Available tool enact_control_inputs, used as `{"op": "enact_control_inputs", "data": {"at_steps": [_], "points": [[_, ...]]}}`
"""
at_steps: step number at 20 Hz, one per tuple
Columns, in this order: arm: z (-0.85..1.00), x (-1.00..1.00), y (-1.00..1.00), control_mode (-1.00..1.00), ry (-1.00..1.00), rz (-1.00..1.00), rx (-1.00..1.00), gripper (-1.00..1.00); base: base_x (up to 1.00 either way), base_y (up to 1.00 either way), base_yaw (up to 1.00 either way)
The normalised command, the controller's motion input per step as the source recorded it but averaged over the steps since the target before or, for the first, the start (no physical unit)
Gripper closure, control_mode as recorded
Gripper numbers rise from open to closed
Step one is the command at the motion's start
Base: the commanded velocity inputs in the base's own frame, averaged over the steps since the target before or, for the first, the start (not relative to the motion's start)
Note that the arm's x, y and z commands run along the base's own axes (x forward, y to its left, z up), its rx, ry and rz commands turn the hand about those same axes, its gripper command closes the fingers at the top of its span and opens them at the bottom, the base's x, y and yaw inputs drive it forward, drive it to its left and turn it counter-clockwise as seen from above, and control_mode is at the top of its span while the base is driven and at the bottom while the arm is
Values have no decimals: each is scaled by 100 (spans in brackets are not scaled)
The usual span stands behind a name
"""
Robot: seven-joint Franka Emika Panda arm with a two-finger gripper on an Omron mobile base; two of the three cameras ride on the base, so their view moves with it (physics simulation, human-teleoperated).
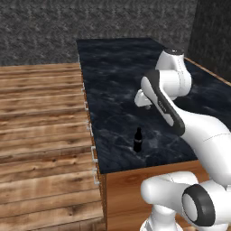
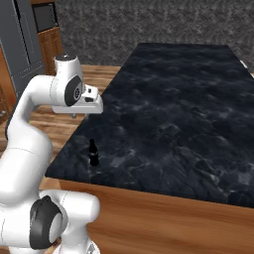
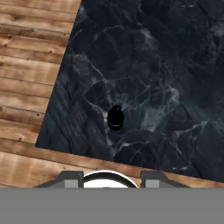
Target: Pick the bottled drink from the counter and place it in the open cabinet.
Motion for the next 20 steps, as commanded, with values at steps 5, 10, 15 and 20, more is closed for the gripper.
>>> {"op": "enact_control_inputs", "data": {"at_steps": [5, 10, 15, 20], "points": [[-2, -6, 0, -100, -3, 0, 0, -100, 0, 0, 0], [-12, -27, -12, -100, -9, 4, 10, -100, 0, 0, 0], [-22, -27, -20, -100, -1, 14, 24, -100, 0, 0, 0], [-21, -27, -26, -100, -9, 29, 17, -100, 0, 0, 0]]}}
